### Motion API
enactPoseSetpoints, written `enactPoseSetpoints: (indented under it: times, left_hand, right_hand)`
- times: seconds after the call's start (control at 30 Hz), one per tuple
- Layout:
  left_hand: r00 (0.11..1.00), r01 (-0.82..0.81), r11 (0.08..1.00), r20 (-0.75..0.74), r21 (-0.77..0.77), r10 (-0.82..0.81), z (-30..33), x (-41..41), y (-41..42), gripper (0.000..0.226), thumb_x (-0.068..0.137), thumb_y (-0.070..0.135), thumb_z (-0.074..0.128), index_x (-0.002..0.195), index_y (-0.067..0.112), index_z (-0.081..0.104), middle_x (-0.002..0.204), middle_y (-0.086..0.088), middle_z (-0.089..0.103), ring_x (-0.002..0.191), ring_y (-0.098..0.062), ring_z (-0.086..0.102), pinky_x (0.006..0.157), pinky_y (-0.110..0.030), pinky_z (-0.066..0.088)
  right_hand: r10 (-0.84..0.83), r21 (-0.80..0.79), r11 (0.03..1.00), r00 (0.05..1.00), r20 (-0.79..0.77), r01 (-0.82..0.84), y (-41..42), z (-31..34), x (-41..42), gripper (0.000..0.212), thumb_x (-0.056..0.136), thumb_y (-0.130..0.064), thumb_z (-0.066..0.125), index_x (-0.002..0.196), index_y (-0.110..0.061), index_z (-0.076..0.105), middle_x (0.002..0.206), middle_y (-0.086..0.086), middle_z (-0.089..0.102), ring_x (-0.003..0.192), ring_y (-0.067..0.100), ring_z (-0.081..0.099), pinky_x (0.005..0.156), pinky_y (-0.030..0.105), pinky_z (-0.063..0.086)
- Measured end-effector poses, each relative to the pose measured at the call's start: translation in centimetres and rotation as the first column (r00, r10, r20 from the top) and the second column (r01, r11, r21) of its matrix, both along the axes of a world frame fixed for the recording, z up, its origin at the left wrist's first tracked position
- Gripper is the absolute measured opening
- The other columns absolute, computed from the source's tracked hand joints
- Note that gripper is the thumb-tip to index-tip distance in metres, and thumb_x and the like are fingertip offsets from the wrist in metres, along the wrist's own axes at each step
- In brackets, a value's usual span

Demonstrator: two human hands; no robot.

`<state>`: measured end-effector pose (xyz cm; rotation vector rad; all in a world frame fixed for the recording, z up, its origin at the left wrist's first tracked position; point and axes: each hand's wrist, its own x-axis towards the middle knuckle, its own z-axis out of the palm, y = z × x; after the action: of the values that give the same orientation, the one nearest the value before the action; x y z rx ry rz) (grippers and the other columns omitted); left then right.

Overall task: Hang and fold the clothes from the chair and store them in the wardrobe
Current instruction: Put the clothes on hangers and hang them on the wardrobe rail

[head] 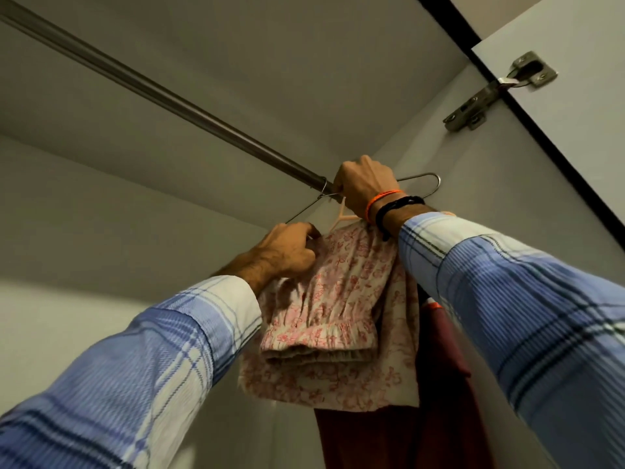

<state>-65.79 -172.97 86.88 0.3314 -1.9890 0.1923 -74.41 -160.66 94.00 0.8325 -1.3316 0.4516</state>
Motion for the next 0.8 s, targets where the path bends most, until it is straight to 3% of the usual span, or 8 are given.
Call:
enactPoseSetpoints:
  times: [0.4,0.6,0.8]
  left_hand:
    - [0.999,-0.019,0.999,0.042,0.028,0.018,-0.5,-3.1,0.0,0.056,0.086,0.014,0.056,0.141,0.022,0.047,0.136,-0.007,0.056,0.120,-0.026,0.055,0.104,-0.038,0.046]
    - [1.000,-0.019,0.999,0.021,0.029,0.018,-0.5,-2.5,0.1,0.050,0.090,0.014,0.056,0.139,0.020,0.049,0.135,-0.008,0.056,0.119,-0.026,0.055,0.103,-0.037,0.047]
    - [0.999,-0.030,0.998,-0.021,0.052,0.032,-1.4,-0.6,1.5,0.058,0.095,0.022,0.056,0.149,0.018,0.036,0.150,-0.007,0.043,0.133,-0.027,0.045,0.110,-0.036,0.036]
  right_hand:
    - [-0.006,0.011,1.000,1.000,-0.011,0.006,0.1,-0.7,-2.6,0.024,0.097,-0.013,0.054,0.118,-0.007,0.065,0.112,0.020,0.061,0.102,0.041,0.061,0.081,0.043,0.050]
    - [0.012,0.026,1.000,0.999,-0.037,-0.011,0.0,-1.0,-2.6,0.028,0.094,-0.009,0.054,0.119,-0.008,0.065,0.111,0.017,0.061,0.099,0.037,0.061,0.076,0.038,0.048]
    - [0.076,0.026,0.997,0.997,0.014,-0.077,1.4,-2.9,-0.6,0.031,0.090,-0.025,0.057,0.117,-0.014,0.065,0.114,0.012,0.057,0.106,0.032,0.053,0.086,0.042,0.041]
